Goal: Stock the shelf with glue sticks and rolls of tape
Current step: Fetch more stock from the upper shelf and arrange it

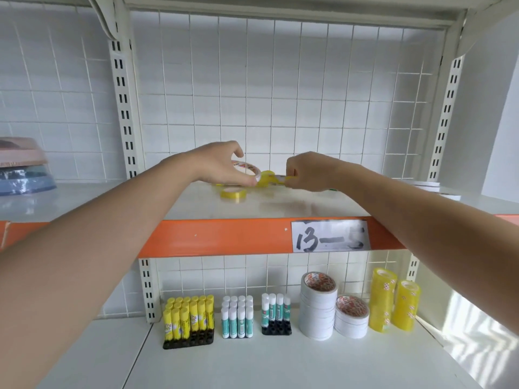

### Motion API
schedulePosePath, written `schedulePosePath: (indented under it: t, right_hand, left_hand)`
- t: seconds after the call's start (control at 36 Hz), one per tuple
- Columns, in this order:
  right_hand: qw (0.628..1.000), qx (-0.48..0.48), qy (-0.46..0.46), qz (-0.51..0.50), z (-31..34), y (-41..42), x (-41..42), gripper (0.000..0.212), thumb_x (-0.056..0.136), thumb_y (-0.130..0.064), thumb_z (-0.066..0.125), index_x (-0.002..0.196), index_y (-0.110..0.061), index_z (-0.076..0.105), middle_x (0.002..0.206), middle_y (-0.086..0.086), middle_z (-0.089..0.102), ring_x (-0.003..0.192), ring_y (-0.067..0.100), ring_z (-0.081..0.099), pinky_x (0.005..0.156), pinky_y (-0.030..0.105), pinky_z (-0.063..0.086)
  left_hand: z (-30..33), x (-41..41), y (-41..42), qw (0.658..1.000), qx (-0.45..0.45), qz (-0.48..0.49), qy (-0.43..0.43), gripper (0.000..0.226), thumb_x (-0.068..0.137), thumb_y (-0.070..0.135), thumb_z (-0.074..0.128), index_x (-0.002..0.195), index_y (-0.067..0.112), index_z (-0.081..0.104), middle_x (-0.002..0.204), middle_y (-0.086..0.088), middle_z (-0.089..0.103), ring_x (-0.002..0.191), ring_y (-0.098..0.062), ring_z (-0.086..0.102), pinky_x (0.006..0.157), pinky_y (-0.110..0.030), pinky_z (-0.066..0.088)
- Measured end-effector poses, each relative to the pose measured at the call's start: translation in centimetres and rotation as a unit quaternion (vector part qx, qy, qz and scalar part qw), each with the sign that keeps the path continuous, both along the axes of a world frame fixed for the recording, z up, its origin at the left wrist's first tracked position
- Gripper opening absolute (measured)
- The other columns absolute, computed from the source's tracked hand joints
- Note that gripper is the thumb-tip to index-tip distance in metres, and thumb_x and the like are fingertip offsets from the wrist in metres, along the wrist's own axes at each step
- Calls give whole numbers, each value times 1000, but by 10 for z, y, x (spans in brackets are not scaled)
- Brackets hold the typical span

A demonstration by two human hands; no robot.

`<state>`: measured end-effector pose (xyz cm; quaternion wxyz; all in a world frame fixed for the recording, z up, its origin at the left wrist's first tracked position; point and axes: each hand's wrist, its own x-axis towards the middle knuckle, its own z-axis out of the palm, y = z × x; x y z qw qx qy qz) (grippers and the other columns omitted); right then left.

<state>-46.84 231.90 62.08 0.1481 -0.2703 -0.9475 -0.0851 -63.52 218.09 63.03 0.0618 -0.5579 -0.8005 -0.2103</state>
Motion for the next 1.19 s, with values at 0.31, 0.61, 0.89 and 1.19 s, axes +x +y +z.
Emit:
schedulePosePath:
  t: [0.31, 0.61, 0.89, 1.19]
  right_hand:
    - [946, -99, 288, 112, 12, -48, 36, 11, 84, -23, 67, 93, -16, 69, 70, -7, 59, 62, 15, 57, 69, 39, 57]
    - [839, -133, 503, 162, -57, -154, 72, 16, 83, -20, 67, 98, -23, 64, 91, 2, 68, 73, 9, 60, 70, 38, 56]
    - [821, -163, 534, 120, -159, -215, 105, 20, 85, -19, 65, 100, -31, 60, 88, 0, 58, 70, 12, 59, 59, 25, 52]
    - [818, -237, 525, 4, -263, -209, 113, 21, 89, -5, 65, 105, -18, 61, 84, -18, 67, 81, 0, 62, 67, 11, 47]
  left_hand:
    - [15, 33, -68, 982, 173, -10, 76, 64, 69, 63, 71, 119, 26, 53, 125, 0, 51, 121, -20, 44, 96, -34, 38]
    - [-56, 92, -159, 928, 328, -57, 166, 70, 67, 64, 51, 119, 18, 56, 121, -2, 53, 115, -24, 44, 91, -31, 36]
    - [-159, 107, -207, 921, 348, -102, 141, 55, 74, 46, 67, 112, 7, 61, 125, -13, 54, 113, -34, 48, 96, -38, 39]
    - [-281, 105, -167, 959, 256, -118, -31, 53, 70, 48, 63, 107, 10, 59, 118, -7, 55, 108, -25, 49, 94, -26, 35]
